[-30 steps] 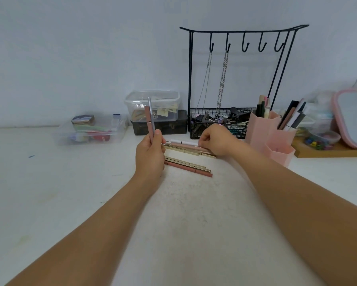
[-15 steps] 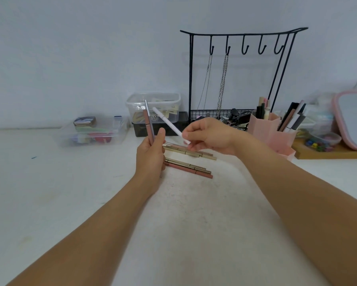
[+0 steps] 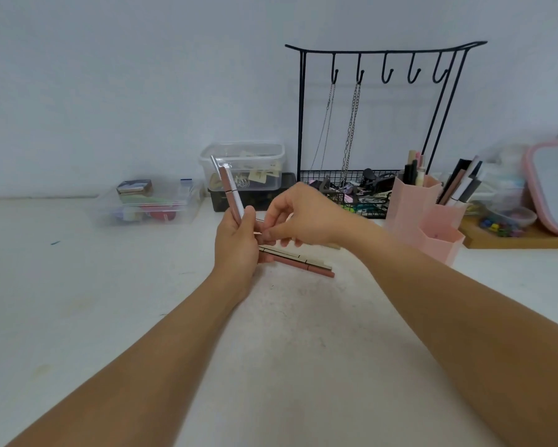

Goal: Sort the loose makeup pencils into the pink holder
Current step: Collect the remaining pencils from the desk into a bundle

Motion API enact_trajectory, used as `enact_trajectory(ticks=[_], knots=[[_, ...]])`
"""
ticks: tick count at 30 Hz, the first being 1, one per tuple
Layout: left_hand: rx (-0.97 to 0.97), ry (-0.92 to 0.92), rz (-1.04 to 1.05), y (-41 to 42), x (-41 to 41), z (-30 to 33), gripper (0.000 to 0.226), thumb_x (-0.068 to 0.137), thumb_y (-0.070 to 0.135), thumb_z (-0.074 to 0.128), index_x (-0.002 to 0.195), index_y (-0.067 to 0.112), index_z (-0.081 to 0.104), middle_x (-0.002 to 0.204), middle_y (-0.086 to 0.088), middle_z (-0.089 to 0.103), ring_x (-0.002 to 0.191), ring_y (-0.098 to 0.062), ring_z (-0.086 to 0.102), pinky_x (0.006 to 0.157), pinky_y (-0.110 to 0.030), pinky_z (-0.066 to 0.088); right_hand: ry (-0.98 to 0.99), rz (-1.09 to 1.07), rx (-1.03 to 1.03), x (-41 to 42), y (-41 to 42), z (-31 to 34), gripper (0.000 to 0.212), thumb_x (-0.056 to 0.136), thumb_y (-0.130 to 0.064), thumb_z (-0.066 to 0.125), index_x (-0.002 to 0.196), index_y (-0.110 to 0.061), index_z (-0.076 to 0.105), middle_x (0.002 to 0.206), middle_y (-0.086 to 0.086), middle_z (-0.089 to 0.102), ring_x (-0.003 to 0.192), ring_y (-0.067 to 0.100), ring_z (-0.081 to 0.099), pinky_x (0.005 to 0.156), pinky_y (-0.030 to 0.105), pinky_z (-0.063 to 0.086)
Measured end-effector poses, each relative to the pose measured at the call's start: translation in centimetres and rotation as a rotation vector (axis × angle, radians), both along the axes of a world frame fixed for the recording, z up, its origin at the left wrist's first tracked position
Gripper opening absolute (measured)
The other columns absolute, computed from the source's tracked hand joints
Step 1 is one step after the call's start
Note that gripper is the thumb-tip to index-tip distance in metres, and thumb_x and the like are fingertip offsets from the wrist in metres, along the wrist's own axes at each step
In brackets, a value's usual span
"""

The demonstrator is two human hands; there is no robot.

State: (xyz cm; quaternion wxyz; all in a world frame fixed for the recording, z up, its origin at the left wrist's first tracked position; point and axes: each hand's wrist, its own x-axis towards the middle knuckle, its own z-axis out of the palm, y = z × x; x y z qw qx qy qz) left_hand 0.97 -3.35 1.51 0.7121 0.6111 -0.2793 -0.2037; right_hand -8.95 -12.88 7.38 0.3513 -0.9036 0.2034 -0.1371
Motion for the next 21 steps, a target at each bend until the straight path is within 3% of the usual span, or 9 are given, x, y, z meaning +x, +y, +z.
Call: enact_trajectory(ticks=[3,6,8,11,17,21], knots=[[-0.026,0.033,0.022,-0.1,0.2,-0.1,0.018,0.109,0.032,0.04,0.095,0.026,0.051,0.067,0.0,0.048,0.054,-0.011,0.049,0.044,-0.024,0.044,0.285,0.027,-0.208,-1.2,-0.8,1.6,0.01,0.079,-0.022,0.085,0.079,-0.016,0.077,0.06,-0.012,0.07,0.056,0.004,0.067,0.058,0.023,0.056],[-0.004,0.047,0.088,-0.3,0.5,-0.2,0.021,0.108,0.034,0.042,0.093,0.023,0.051,0.068,0.001,0.042,0.054,-0.01,0.038,0.047,-0.024,0.035,0.459,0.019,-0.271,-1.6,-0.8,1.3,0.01,0.079,-0.023,0.084,0.08,-0.016,0.078,0.053,-0.013,0.066,0.057,0.006,0.065,0.046,0.015,0.045],[0.003,0.051,0.101,-0.2,0.6,-0.1,0.025,0.107,0.036,0.045,0.091,0.018,0.052,0.068,0.001,0.043,0.053,-0.011,0.037,0.047,-0.025,0.034,0.485,-0.001,-0.274,-1.3,-0.7,0.6,0.012,0.077,-0.024,0.086,0.081,-0.015,0.079,0.065,-0.007,0.072,0.064,0.01,0.069,0.049,0.017,0.048],[-0.009,0.1,0.091,-0.2,0.5,0.1,0.032,0.105,0.038,0.05,0.083,0.016,0.049,0.063,0.002,0.042,0.046,-0.009,0.035,0.044,-0.024,0.031,0.536,-0.01,-0.288,-0.9,-0.7,0.2,0.018,0.078,-0.027,0.085,0.085,-0.011,0.079,0.08,0.004,0.078,0.073,0.018,0.072,0.065,0.027,0.056],[0.015,0.13,0.057,0.0,0.4,0.2,0.033,0.105,0.039,0.049,0.081,0.016,0.05,0.063,0.002,0.042,0.043,-0.006,0.034,0.043,-0.023,0.03,0.549,-0.033,-0.27,-1.0,-0.5,0.1,0.022,0.083,-0.025,0.079,0.083,-0.003,0.077,0.067,0.005,0.074,0.057,0.015,0.062,0.057,0.023,0.052],[-0.006,0.149,0.037,0.1,0.4,0.2,0.03,0.105,0.038,0.051,0.085,0.016,0.054,0.061,0.004,0.043,0.048,-0.008,0.034,0.043,-0.022,0.03,0.437,-0.053,-0.044,-2.3,-1.7,1.4,0.014,0.086,-0.012,0.075,0.082,0.001,0.076,0.067,0.01,0.074,0.056,0.017,0.066,0.057,0.024,0.056]])
